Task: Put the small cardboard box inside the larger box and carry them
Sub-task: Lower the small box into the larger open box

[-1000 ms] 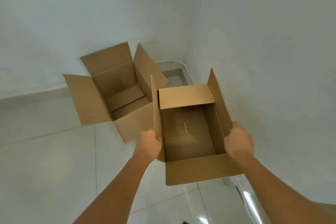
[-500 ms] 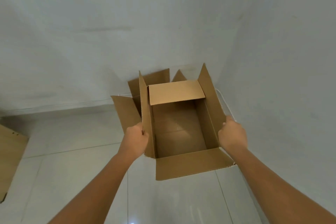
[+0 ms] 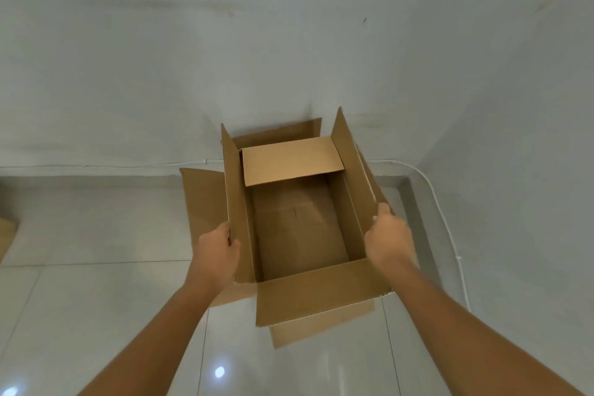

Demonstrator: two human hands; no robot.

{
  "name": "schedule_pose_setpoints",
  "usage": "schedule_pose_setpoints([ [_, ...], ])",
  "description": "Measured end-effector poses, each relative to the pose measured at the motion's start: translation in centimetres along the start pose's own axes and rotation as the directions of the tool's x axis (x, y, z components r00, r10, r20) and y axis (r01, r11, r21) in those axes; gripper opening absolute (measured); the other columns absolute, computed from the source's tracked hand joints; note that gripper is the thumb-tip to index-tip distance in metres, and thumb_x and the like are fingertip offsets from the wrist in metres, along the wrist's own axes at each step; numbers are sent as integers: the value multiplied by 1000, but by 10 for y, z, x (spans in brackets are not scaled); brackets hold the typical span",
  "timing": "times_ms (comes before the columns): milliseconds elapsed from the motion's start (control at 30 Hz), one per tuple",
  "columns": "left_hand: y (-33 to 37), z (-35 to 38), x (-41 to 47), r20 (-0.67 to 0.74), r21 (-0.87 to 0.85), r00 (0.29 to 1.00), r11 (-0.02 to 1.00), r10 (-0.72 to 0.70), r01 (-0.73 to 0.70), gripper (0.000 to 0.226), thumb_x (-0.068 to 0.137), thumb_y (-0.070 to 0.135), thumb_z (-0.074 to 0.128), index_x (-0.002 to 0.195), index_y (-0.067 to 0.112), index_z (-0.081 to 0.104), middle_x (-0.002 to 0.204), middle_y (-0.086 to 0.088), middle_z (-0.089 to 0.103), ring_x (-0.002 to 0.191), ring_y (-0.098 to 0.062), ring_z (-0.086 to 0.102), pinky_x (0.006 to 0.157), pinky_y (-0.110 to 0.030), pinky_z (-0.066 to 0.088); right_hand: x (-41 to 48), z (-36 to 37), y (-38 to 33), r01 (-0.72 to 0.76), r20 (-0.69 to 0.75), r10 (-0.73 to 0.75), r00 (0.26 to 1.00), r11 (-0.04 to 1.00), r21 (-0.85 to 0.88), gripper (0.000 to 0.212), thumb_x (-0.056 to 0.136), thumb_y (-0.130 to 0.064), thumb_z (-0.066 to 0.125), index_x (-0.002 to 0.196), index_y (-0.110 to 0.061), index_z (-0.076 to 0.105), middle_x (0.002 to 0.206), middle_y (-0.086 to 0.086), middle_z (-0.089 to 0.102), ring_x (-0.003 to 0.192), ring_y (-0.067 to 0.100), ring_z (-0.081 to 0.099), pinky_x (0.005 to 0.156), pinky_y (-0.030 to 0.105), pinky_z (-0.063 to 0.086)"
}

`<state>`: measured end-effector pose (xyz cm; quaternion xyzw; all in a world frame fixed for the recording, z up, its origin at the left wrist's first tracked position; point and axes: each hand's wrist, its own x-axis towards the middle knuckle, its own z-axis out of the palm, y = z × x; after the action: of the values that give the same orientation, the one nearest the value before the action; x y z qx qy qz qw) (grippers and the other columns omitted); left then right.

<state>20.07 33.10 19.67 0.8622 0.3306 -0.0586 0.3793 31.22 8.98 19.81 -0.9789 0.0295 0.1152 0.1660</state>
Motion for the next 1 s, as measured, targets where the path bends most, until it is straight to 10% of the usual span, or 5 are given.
schedule_pose_setpoints([
  [367,-38,79,70,21,57,983,982,-184,182,14,95,5,43,91,1,56,77,-18,66,61,-30,58,65,-47,57,88,96,13,69,109,-66,992,997,-26,25,93,-6,46,119,-8,46,90,15,68,83,32,64,70,41,52],
  [600,-60,120,100,54,73,975,975,-214,209,16,97,8,41,96,1,55,76,-14,61,54,-20,54,50,-30,45,110,149,26,53,167,-47,985,998,-30,29,94,-5,48,122,-8,44,98,16,68,90,32,64,72,39,52],
  [867,-72,148,104,77,132,978,974,-195,184,54,101,16,36,151,20,14,92,-17,69,67,-22,62,68,-39,56,120,182,36,53,201,-82,976,988,145,48,89,6,49,133,-10,38,126,15,55,112,31,56,93,40,49],
  [1000,-68,153,95,99,30,992,997,-79,77,69,100,13,39,150,30,-4,144,-5,46,106,-21,61,93,-36,52,120,183,40,90,314,-176,933,959,269,66,94,5,42,149,-20,16,152,7,30,140,26,30,115,46,32],
])
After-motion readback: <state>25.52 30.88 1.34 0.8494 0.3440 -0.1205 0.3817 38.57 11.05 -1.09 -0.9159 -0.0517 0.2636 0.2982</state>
